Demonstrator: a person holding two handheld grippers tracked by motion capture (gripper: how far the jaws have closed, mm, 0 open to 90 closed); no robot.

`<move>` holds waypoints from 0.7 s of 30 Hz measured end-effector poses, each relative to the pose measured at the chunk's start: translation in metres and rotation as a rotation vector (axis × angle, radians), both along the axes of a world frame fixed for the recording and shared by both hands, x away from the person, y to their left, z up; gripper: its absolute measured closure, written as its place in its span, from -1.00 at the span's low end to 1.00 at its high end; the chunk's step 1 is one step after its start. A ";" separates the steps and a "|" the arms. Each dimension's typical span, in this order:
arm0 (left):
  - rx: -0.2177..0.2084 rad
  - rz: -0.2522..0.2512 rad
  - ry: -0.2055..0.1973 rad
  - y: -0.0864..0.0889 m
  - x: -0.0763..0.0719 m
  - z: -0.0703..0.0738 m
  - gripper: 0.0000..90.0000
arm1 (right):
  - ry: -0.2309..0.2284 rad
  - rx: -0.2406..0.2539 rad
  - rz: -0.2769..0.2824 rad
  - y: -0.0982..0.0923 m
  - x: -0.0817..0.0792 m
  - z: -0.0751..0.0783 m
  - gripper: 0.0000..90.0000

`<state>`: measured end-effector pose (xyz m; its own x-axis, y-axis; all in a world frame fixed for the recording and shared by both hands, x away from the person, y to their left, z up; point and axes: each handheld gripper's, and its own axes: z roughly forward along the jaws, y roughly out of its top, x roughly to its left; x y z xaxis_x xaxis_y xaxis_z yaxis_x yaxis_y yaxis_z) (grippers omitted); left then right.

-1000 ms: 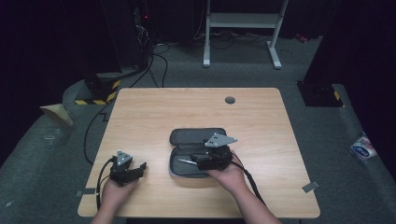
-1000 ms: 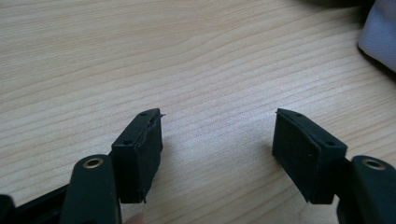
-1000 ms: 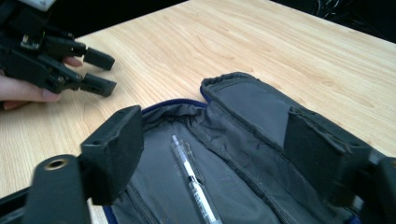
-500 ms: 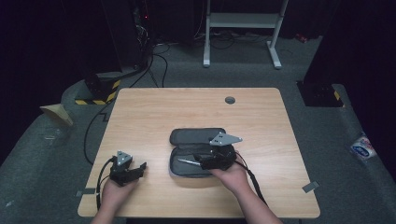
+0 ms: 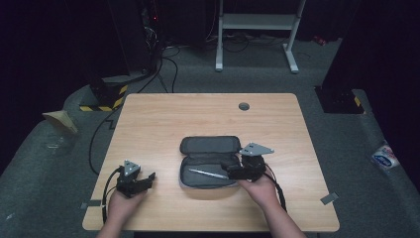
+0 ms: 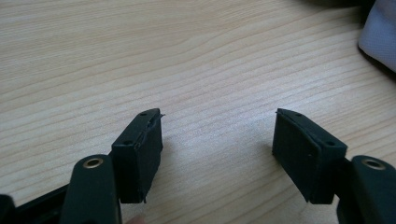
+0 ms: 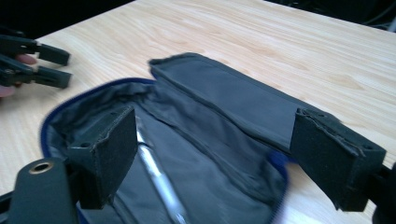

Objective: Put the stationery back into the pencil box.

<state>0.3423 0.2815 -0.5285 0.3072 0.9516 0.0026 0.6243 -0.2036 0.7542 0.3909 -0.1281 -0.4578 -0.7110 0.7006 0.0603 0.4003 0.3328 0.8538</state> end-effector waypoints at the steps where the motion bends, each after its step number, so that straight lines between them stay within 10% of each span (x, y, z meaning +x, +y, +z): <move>1: 0.000 0.000 0.000 0.000 0.000 0.000 -0.26 | 0.004 0.000 -0.011 -0.004 0.000 -0.001 -0.67; 21: 0.000 0.002 -0.001 0.000 0.000 0.000 -0.26 | -0.004 -0.024 -0.224 -0.085 -0.005 -0.023 -0.67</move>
